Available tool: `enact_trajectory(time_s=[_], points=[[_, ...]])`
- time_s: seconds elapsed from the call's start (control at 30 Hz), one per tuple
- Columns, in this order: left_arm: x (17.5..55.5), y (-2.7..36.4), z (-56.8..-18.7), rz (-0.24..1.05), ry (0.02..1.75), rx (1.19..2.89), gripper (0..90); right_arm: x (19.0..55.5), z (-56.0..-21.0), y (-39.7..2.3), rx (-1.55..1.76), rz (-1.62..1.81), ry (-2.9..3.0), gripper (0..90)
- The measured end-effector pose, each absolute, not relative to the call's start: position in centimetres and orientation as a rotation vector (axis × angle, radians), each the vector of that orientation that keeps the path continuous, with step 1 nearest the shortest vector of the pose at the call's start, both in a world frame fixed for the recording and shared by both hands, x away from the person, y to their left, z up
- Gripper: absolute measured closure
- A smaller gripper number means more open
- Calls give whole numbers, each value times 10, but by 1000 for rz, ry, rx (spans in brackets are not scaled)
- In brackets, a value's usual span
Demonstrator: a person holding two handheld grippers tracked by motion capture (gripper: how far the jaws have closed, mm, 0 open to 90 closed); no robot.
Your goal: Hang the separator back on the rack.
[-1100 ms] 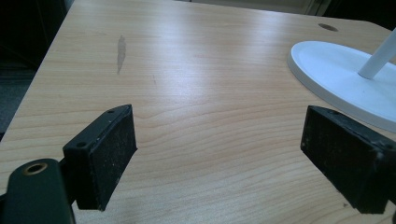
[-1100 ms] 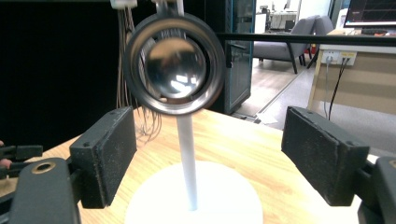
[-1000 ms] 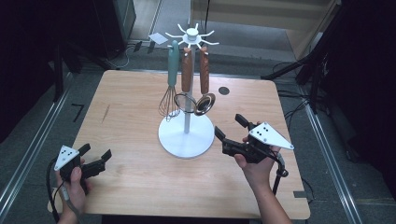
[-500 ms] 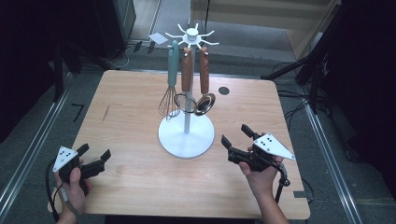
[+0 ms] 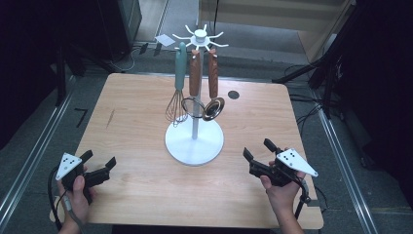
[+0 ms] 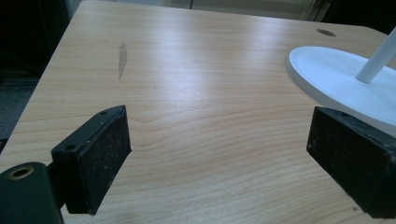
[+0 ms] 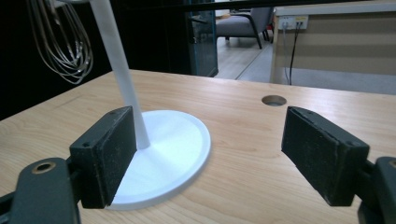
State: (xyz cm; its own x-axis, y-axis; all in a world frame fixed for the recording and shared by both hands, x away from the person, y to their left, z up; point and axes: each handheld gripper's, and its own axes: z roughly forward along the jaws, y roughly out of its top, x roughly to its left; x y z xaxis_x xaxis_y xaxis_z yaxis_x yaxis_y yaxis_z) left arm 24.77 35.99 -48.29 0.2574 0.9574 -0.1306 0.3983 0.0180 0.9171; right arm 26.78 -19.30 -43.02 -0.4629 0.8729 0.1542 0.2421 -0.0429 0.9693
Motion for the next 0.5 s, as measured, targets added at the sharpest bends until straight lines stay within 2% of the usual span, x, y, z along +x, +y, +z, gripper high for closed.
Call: enact_trajectory(time_s=[0.5], points=[[247,360,-483,722,1301,1548,65,260,-458,-221,1247,1436,1726,185]])
